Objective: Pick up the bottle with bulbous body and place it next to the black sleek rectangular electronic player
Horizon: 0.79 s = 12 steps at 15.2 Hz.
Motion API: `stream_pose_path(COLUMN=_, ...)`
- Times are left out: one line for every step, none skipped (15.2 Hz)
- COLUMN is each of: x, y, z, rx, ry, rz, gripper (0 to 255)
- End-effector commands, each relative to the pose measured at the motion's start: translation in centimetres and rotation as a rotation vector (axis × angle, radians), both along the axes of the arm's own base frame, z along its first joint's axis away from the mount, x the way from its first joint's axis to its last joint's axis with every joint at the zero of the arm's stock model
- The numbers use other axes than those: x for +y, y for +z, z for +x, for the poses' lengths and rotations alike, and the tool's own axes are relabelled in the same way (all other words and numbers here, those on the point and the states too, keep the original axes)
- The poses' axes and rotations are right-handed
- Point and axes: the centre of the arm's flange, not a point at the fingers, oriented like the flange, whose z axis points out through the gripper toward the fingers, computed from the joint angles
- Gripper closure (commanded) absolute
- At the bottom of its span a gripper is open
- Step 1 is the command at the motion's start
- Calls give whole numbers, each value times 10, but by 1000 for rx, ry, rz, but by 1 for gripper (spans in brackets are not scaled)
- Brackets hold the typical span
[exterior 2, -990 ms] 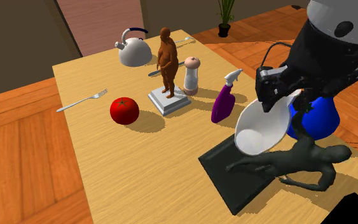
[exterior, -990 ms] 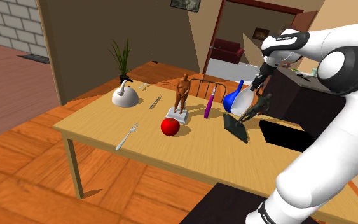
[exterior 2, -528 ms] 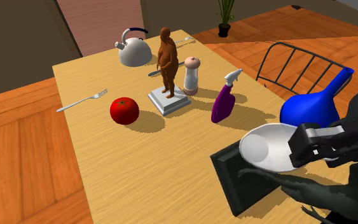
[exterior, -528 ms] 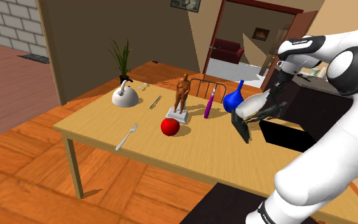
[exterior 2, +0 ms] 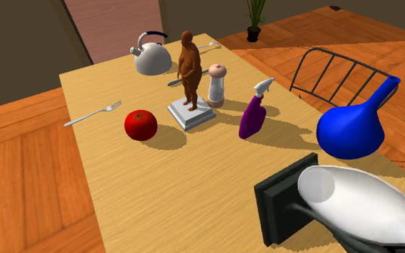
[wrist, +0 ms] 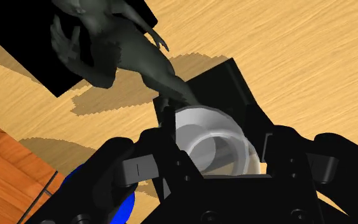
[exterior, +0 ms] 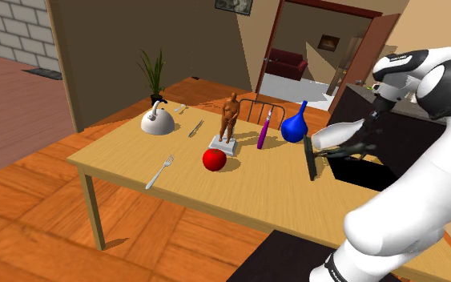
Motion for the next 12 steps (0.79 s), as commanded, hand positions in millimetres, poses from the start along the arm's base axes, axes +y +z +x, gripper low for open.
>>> stream_pose_path(x=-11, y=3, z=-26, rx=0, ry=2, rz=0, gripper=255)
stream_pose_path(x=-17, y=3, z=-38, rx=0, ry=2, rz=0, gripper=255)
stream_pose_path(x=-22, y=3, z=-50, rx=0, ry=2, rz=0, gripper=255)
stream_pose_path(x=-28, y=3, z=-62, rx=0, ry=2, rz=0, gripper=255)
stream_pose_path(x=-33, y=3, z=-74, rx=0, ry=2, rz=0, gripper=255)
stream_pose_path(x=-39, y=3, z=-86, rx=0, ry=2, rz=0, gripper=255)
stream_pose_path(x=-44, y=3, z=-98, rx=0, ry=2, rz=0, gripper=255)
stream_pose_path(x=-50, y=3, z=-110, rx=0, ry=2, rz=0, gripper=255)
stream_pose_path(x=-55, y=3, z=-122, rx=0, ry=2, rz=0, gripper=255)
stream_pose_path(x=-61, y=3, z=-134, rx=0, ry=2, rz=0, gripper=255)
stream_pose_path(x=-66, y=3, z=-146, rx=0, ry=2, rz=0, gripper=255)
stream_pose_path(x=-72, y=3, z=-158, rx=0, ry=2, rz=0, gripper=255)
